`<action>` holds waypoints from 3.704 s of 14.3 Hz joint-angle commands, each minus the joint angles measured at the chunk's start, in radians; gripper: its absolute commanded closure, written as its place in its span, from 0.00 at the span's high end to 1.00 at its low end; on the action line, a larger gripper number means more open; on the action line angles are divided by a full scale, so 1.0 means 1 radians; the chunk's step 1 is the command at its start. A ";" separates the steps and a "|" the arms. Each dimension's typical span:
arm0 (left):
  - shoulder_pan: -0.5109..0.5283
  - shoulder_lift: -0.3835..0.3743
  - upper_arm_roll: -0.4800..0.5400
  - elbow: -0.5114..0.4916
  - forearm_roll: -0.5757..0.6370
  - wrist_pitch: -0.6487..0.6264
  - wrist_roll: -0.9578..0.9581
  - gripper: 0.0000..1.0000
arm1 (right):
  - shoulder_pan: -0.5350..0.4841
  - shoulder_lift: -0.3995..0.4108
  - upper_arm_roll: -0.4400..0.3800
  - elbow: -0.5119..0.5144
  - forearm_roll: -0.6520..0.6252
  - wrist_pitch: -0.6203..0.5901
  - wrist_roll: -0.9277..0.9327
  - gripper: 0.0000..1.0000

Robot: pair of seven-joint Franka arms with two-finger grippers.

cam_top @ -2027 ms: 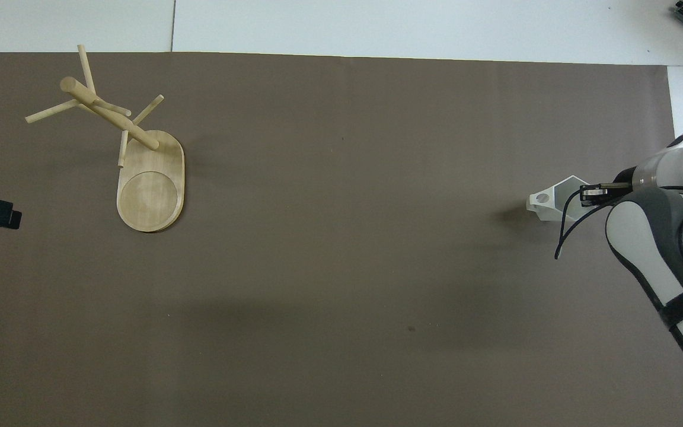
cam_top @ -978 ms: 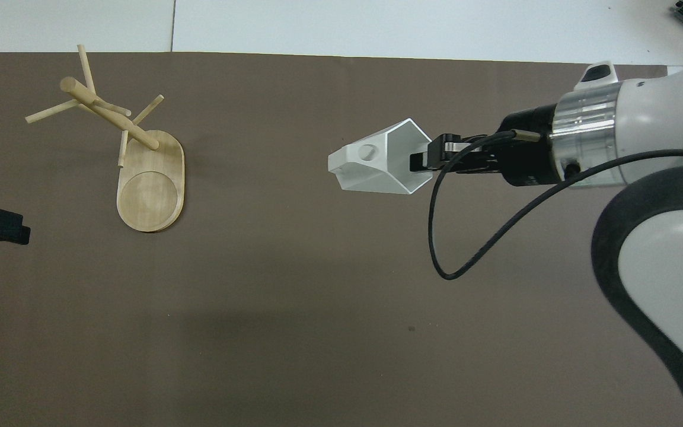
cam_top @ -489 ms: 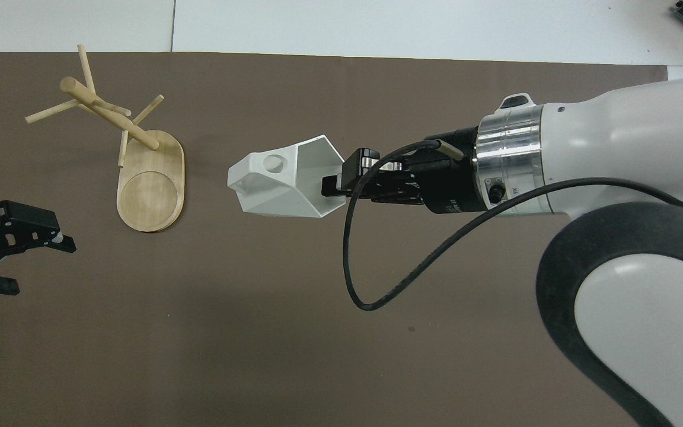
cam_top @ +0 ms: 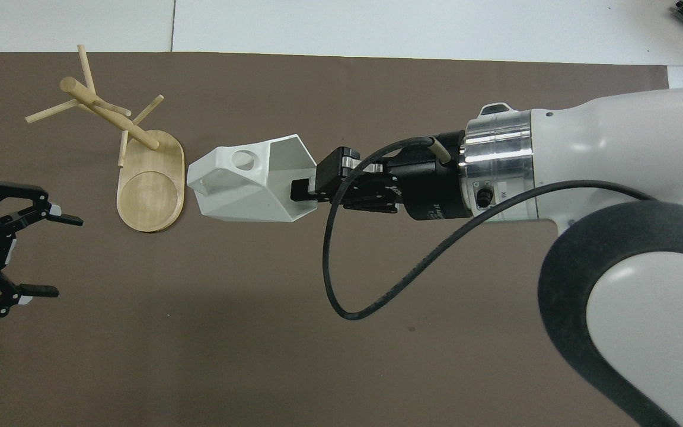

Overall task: Hang cup on rack
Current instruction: 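Lift the cup with the right gripper while the left gripper approaches, then grasp the cup's open end with the left gripper, then open the right gripper and withdraw it from the cup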

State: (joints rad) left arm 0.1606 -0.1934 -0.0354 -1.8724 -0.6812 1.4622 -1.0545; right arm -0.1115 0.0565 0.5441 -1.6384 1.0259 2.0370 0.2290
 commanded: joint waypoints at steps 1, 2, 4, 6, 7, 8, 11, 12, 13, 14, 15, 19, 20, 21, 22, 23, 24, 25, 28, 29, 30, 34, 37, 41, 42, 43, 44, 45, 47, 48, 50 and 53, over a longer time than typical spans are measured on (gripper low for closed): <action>0.062 -0.005 -0.009 -0.059 -0.154 0.032 -0.126 1.00 | -0.019 -0.003 0.051 -0.040 0.026 0.087 -0.002 0.00; 0.065 -0.004 -0.009 -0.074 -0.209 0.044 -0.177 1.00 | -0.017 -0.001 0.053 -0.043 0.026 0.089 -0.010 0.00; 0.054 -0.006 -0.009 -0.083 -0.289 0.070 -0.248 1.00 | -0.017 0.000 0.057 -0.054 0.023 0.095 -0.016 0.00; 0.034 -0.006 -0.018 -0.086 -0.342 0.107 -0.300 1.00 | -0.014 0.005 0.074 -0.058 0.017 0.123 -0.016 0.00; 0.017 -0.012 -0.020 -0.106 -0.381 0.121 -0.306 1.00 | -0.014 0.008 0.079 -0.063 0.014 0.135 -0.016 0.00; 0.007 -0.014 -0.021 -0.116 -0.421 0.141 -0.315 1.00 | -0.014 0.008 0.080 -0.066 0.014 0.143 -0.016 0.00; -0.071 -0.008 -0.023 -0.142 -0.477 0.246 -0.347 1.00 | -0.014 0.008 0.091 -0.066 0.014 0.149 -0.016 0.00; -0.101 -0.004 -0.023 -0.151 -0.500 0.288 -0.352 1.00 | -0.014 0.008 0.093 -0.067 0.014 0.158 -0.016 0.00; -0.133 0.000 -0.023 -0.154 -0.527 0.335 -0.367 1.00 | -0.014 0.008 0.094 -0.069 0.014 0.160 -0.016 0.00; -0.168 0.005 -0.023 -0.151 -0.541 0.384 -0.402 1.00 | -0.013 0.009 0.094 -0.072 0.014 0.161 -0.016 0.00; -0.190 0.006 -0.023 -0.149 -0.544 0.394 -0.426 1.00 | -0.013 0.009 0.094 -0.072 0.014 0.161 -0.016 0.00; -0.193 0.006 -0.023 -0.145 -0.544 0.377 -0.456 1.00 | -0.014 0.011 0.094 -0.075 0.013 0.160 -0.016 0.00; -0.194 0.009 -0.023 -0.143 -0.546 0.383 -0.464 1.00 | -0.014 0.013 0.094 -0.075 0.013 0.158 -0.016 0.00; -0.202 0.011 -0.023 -0.143 -0.552 0.388 -0.463 1.00 | -0.014 0.013 0.094 -0.075 0.013 0.158 -0.016 0.00; -0.208 0.011 -0.024 -0.143 -0.552 0.394 -0.464 1.00 | -0.014 0.013 0.094 -0.075 0.013 0.158 -0.016 0.00; -0.211 0.011 -0.024 -0.143 -0.554 0.398 -0.461 1.00 | -0.014 0.013 0.094 -0.075 0.013 0.157 -0.016 0.00; -0.220 0.011 -0.024 -0.143 -0.566 0.406 -0.461 1.00 | -0.014 0.013 0.094 -0.075 0.013 0.157 -0.016 0.00; -0.234 0.011 -0.024 -0.143 -0.570 0.420 -0.461 1.00 | -0.014 0.013 0.094 -0.075 0.013 0.158 -0.016 0.00; -0.253 0.011 -0.024 -0.143 -0.572 0.429 -0.456 1.00 | -0.014 0.013 0.094 -0.075 0.013 0.158 -0.016 0.00; -0.265 0.011 -0.023 -0.148 -0.572 0.447 -0.456 1.00 | -0.014 0.013 0.094 -0.075 0.013 0.157 -0.016 0.00; -0.271 0.011 -0.023 -0.151 -0.571 0.455 -0.456 1.00 | -0.014 0.013 0.094 -0.075 0.013 0.158 -0.016 0.00; -0.273 0.009 -0.023 -0.154 -0.569 0.464 -0.453 1.00 | -0.014 0.014 0.094 -0.075 0.011 0.157 -0.016 0.00; -0.271 0.009 -0.023 -0.154 -0.570 0.466 -0.455 0.74 | -0.014 0.014 0.094 -0.074 0.011 0.157 -0.016 0.00; -0.271 0.002 -0.021 -0.154 -0.566 0.460 -0.443 0.00 | -0.016 0.014 0.094 -0.074 0.011 0.157 -0.016 0.00; -0.270 0.002 -0.021 -0.154 -0.566 0.455 -0.441 0.00 | -0.016 0.014 0.094 -0.075 0.011 0.157 -0.016 0.00; -0.263 0.002 -0.021 -0.154 -0.566 0.451 -0.441 0.00 | -0.016 0.016 0.094 -0.075 0.011 0.155 -0.016 0.00; -0.262 0.002 -0.020 -0.153 -0.564 0.451 -0.441 0.00 | -0.016 0.014 0.094 -0.075 0.013 0.155 -0.014 0.00; -0.262 0.002 -0.020 -0.152 -0.563 0.451 -0.441 0.00 | -0.016 0.014 0.094 -0.074 0.013 0.157 -0.014 0.00; -0.257 0.000 -0.020 -0.154 -0.561 0.448 -0.424 0.00 | -0.016 0.014 0.094 -0.075 0.011 0.157 -0.004 0.12; -0.257 -0.001 -0.020 -0.156 -0.563 0.448 -0.417 0.00 | -0.016 0.014 0.094 -0.074 0.011 0.155 0.001 0.22; -0.257 -0.001 -0.020 -0.156 -0.563 0.451 -0.415 0.00 | -0.020 0.014 0.094 -0.075 0.011 0.154 0.001 0.35; -0.256 -0.003 -0.018 -0.156 -0.563 0.448 -0.410 0.00 | -0.025 0.014 0.093 -0.075 0.010 0.147 -0.003 0.41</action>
State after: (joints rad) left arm -0.0922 -0.1755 -0.0606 -2.0087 -1.2341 1.8994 -1.4813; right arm -0.1136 0.0757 0.6214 -1.7068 1.0262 2.1930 0.2221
